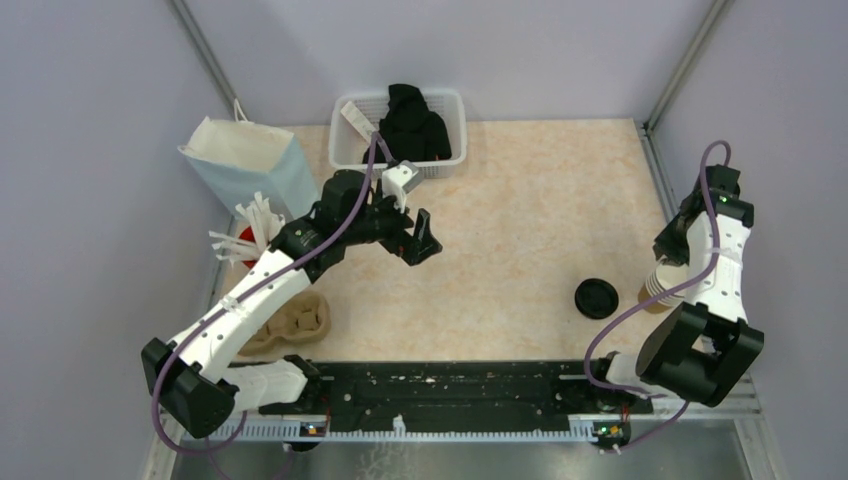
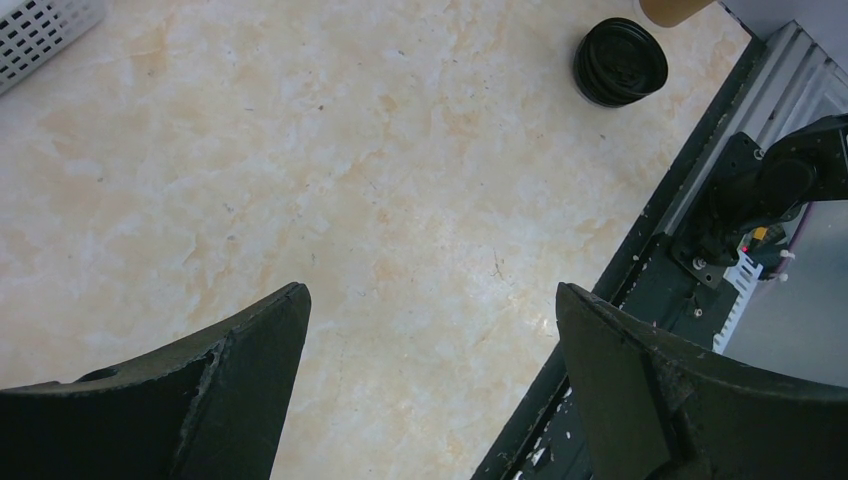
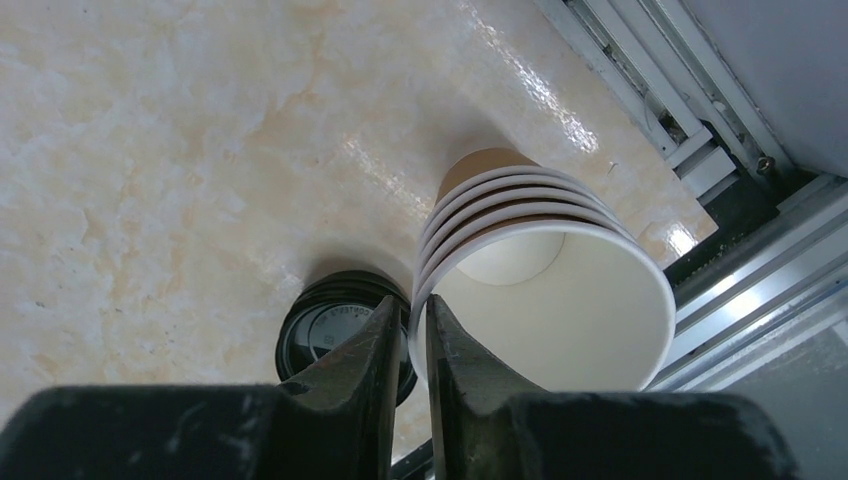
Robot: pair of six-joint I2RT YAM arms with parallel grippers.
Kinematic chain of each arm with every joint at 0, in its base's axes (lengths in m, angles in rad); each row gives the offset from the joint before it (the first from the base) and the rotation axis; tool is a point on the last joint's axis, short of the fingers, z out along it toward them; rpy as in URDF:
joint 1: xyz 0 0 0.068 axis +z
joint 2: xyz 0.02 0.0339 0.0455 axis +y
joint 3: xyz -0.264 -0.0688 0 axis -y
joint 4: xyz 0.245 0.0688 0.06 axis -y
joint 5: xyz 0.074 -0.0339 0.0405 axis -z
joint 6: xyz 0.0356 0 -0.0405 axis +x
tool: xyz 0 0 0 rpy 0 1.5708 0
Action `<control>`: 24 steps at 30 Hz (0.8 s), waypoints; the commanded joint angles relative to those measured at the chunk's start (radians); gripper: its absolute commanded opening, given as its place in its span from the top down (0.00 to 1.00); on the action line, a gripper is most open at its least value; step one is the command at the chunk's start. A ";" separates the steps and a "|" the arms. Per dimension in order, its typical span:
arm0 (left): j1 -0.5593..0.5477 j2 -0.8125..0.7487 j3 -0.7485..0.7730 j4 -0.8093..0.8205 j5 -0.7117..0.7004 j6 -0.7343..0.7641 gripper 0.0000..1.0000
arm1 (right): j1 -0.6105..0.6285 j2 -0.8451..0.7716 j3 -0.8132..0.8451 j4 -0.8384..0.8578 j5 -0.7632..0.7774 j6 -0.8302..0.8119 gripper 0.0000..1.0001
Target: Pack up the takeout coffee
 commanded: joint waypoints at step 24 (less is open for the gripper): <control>-0.063 0.004 0.050 0.027 -0.025 0.055 0.01 | 0.003 -0.114 0.101 -0.111 0.091 -0.013 1.00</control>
